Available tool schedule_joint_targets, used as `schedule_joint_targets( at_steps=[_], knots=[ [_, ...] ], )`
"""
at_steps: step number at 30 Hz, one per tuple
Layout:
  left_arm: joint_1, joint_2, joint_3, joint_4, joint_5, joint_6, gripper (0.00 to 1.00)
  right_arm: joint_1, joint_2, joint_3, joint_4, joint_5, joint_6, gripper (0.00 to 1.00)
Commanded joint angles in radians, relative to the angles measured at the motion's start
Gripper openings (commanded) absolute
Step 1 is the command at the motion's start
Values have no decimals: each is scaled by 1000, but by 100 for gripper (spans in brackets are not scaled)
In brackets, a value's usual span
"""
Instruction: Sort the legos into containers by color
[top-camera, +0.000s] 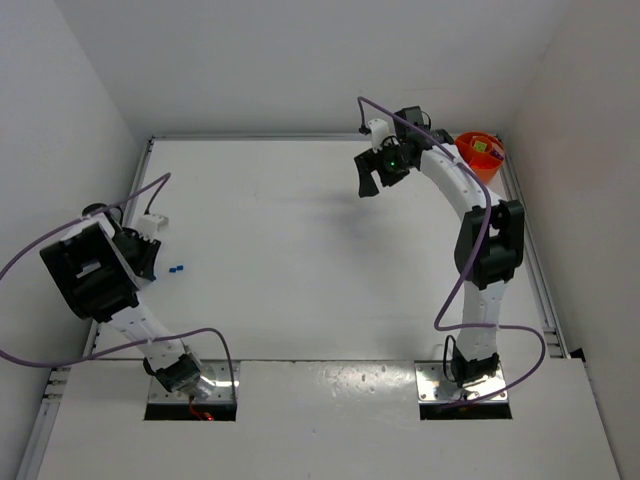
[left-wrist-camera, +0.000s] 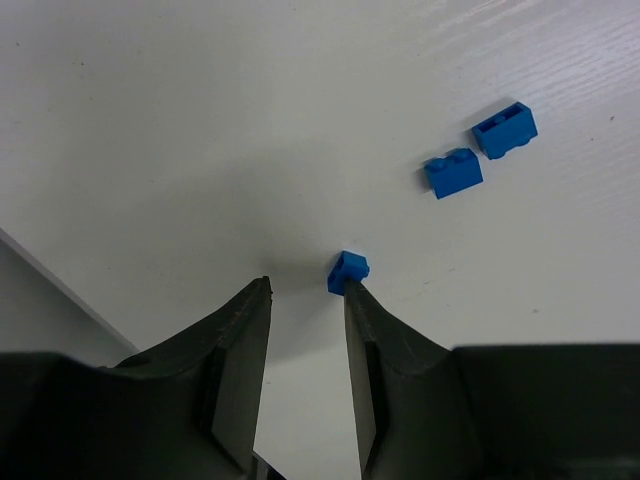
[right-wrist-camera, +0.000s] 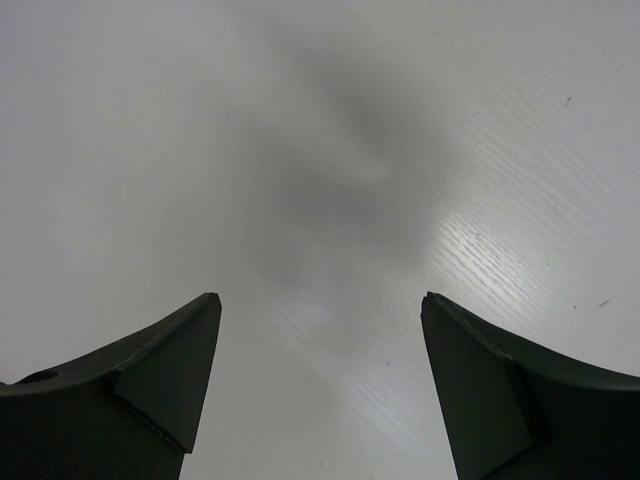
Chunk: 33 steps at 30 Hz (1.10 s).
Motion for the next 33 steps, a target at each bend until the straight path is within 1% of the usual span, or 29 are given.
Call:
schedule_joint_targets(
  at_steps=[1,4,12,27,29,33],
  knots=[
    [-2,11,31,-20,45,50,41,3,-5,30,16,3,4,81],
    [-15,11,31,-54,68,82,41,3,-5,40,16,3,4,81],
    [-56,2,-4,-63,78,111,41,3,-5,40,16,12,4,81],
    [-74,-7,-56,-72,96,102,41,3,4,30,16,12,4,81],
    [-74,-7,-65,-54,96,93,41,3,4,30,16,12,4,81],
    [-85,2,-65,-44,105,81,36,3,4,30,16,12,4,81]
  ],
)
